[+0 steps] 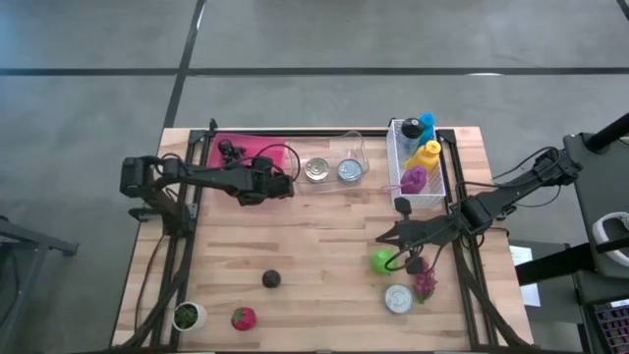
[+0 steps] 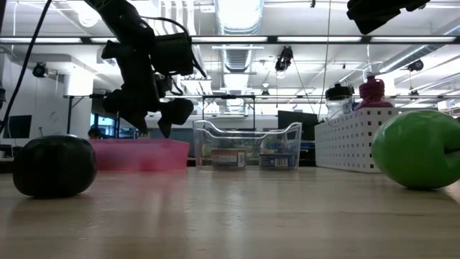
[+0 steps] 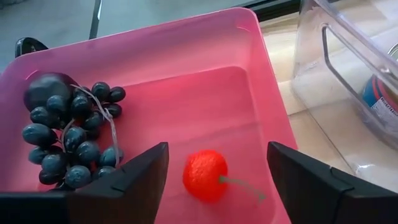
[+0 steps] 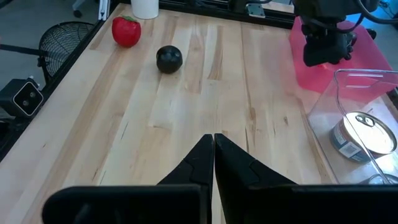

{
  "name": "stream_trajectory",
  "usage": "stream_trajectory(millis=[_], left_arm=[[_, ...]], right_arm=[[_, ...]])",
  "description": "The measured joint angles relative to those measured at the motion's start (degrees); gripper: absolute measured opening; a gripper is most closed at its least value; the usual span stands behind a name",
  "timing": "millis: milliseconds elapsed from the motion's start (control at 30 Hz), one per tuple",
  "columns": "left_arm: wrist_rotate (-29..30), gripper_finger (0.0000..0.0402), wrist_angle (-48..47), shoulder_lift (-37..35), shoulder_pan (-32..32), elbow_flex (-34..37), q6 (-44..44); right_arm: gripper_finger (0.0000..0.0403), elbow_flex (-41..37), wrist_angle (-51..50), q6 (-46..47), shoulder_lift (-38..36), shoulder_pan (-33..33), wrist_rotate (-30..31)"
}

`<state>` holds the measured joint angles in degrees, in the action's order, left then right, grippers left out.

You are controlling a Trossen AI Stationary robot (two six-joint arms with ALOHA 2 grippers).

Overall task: Pick & Place Food Item
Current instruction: Put the plum into the pink bin

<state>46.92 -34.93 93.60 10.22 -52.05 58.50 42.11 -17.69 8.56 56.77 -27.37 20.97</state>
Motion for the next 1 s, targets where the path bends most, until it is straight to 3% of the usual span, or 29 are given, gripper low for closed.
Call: stream_trajectory(millis=[100, 367, 733, 1000], left_arm=[[-1.8, 0.028, -1.4, -1.1, -0.4, 0.0, -0.2], [-14.2, 0.0267, -1.8, -7.4, -4.9, -0.1, -3.0], [-16.3, 0.0237, -1.1, -13.8, -23.2, -0.5, -5.5], [-21.6, 0.0235, 6.5, -12.2, -35.9, -0.5, -9.4]], right_arm=[[0.0008, 0.0, 0.0, 0.0, 0.0, 0.0, 0.0], [0.0008, 0.0, 0.0, 0.0, 0.0, 0.0, 0.0], [0.0008, 0.0, 0.0, 0.0, 0.0, 0.0, 0.0], [0.0008, 0.0, 0.0, 0.0, 0.0, 0.0, 0.0]])
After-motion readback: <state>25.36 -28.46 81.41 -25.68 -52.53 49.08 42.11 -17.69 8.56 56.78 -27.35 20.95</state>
